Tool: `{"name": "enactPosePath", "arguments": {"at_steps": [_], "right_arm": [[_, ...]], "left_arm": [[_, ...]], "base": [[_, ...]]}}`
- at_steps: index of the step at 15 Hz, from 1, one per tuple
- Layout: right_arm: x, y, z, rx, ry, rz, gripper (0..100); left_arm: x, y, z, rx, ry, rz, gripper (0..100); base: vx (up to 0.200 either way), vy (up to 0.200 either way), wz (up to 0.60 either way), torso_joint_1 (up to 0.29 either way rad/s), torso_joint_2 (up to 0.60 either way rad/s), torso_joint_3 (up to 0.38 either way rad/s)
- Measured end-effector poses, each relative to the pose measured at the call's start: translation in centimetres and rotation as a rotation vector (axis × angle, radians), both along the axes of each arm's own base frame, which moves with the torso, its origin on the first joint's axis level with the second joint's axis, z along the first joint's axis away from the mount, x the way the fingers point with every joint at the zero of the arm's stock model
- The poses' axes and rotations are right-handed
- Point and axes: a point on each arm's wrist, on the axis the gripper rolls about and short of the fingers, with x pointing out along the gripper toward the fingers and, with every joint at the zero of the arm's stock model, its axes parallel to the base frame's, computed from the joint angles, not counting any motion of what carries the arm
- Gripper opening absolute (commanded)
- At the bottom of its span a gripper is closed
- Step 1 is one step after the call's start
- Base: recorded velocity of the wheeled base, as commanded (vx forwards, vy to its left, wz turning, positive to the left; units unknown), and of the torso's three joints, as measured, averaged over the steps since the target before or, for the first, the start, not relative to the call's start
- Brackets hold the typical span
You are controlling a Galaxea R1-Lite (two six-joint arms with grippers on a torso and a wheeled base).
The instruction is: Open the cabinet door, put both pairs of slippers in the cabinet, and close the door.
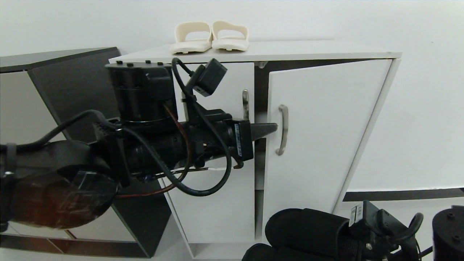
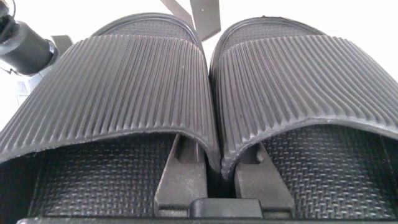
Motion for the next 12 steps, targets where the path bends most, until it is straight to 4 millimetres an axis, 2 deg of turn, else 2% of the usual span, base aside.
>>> {"name": "enactPosePath", "arguments": {"at_steps": [2, 5, 12], "right_arm": [[0.0, 0.0, 0.0, -0.002, -0.001, 0.001, 0], [0.0, 0.0, -0.1, -0.011, -0.012, 0.006, 0], [0.0, 0.1, 0.0, -0.011, -0.017, 0.006, 0]], "left_arm": [[-1.3, 1.2, 0.1, -0.017, -0.020, 0.002, 0], [-1.2, 2.4, 0.3, -0.031, -0.030, 0.033, 0], [4.1, -0.1, 0.9, -0.071, -0.065, 0.077, 0]], "base": [[0.000, 0.000, 0.00, 0.000, 0.00, 0.000], [0.000, 0.000, 0.00, 0.000, 0.00, 0.000], [0.000, 0.000, 0.00, 0.000, 0.00, 0.000]]}}
